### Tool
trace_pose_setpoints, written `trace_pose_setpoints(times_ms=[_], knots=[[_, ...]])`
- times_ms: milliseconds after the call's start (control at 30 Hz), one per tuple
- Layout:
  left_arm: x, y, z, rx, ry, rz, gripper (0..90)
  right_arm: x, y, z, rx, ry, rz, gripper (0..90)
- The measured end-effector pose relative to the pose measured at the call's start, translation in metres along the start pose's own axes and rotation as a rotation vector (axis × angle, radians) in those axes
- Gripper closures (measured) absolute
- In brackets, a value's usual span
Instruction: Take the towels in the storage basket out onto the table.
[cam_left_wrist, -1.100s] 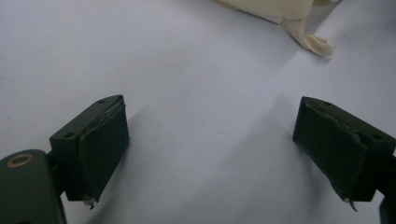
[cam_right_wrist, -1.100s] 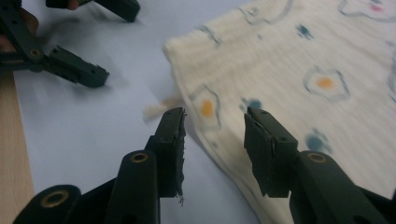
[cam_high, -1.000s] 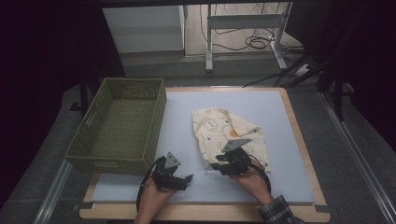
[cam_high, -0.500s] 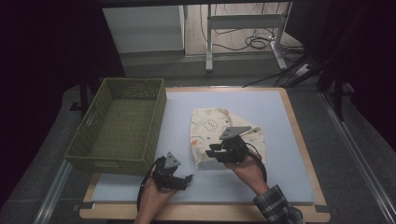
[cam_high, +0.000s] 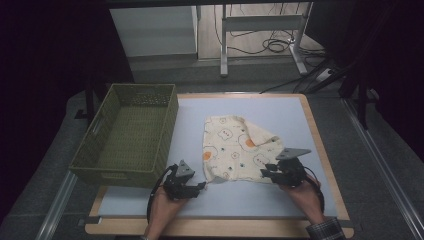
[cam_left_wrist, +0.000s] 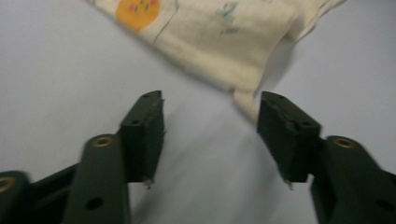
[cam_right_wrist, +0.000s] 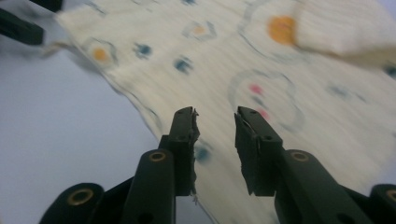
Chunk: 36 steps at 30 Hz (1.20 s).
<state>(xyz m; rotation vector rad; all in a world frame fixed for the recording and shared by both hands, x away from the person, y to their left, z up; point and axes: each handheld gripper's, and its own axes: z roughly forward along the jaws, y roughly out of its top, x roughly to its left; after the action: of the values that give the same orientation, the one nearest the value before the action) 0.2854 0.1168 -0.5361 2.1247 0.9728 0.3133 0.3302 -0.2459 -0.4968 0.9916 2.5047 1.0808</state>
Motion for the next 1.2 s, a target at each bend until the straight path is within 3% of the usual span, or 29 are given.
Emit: trace_pose_setpoints(times_ms=[67, 200, 333, 433, 533, 567, 633, 767, 967, 1000, 1067, 1167, 1200], knots=[[-0.001, 0.005, 0.003, -0.012, -0.022, 0.005, 52.1, -0.015, -0.017, -0.013, 0.004, -0.036, 0.044, 71.2], [-0.006, 0.017, 0.015, -0.005, -0.027, 0.032, 52.0, -0.027, -0.033, -0.024, 0.003, -0.059, 0.086, 69.5], [-0.009, 0.021, 0.025, 0.027, 0.009, 0.046, 50.1, -0.025, -0.04, -0.021, 0.015, -0.053, 0.089, 63.3], [-0.009, 0.024, 0.029, 0.04, 0.024, 0.039, 55.6, -0.018, -0.045, -0.015, 0.024, -0.08, 0.058, 63.9], [-0.007, 0.026, 0.028, 0.046, 0.01, 0.032, 72.2, -0.017, -0.047, -0.016, 0.02, -0.067, 0.063, 84.1], [-0.006, 0.026, 0.028, 0.048, 0.01, 0.034, 81.4, -0.017, -0.047, -0.016, 0.017, -0.053, 0.068, 86.6], [-0.004, 0.026, 0.024, 0.067, -0.015, 0.019, 84.9, -0.016, -0.047, -0.017, 0.024, -0.058, 0.065, 87.4], [-0.005, 0.023, 0.005, 0.066, -0.031, 0.023, 85.4, -0.013, -0.046, -0.025, 0.012, -0.054, 0.054, 87.5], [-0.019, 0.007, -0.017, 0.128, -0.045, 0.056, 84.4, 0.0, -0.053, -0.04, 0.013, -0.019, 0.045, 87.5], [-0.024, -0.001, -0.022, 0.143, -0.074, 0.051, 81.8, 0.005, -0.059, -0.044, 0.021, -0.007, 0.04, 87.5], [-0.025, -0.004, -0.025, 0.135, -0.078, 0.047, 76.8, 0.008, -0.063, -0.046, 0.025, 0.002, 0.043, 87.4], [-0.025, -0.005, -0.033, 0.106, -0.046, 0.04, 55.6, 0.009, -0.071, -0.053, 0.018, 0.016, 0.061, 82.1], [-0.024, -0.002, -0.036, 0.086, -0.021, 0.034, 55.6, 0.008, -0.071, -0.056, 0.009, 0.014, 0.066, 79.8]])
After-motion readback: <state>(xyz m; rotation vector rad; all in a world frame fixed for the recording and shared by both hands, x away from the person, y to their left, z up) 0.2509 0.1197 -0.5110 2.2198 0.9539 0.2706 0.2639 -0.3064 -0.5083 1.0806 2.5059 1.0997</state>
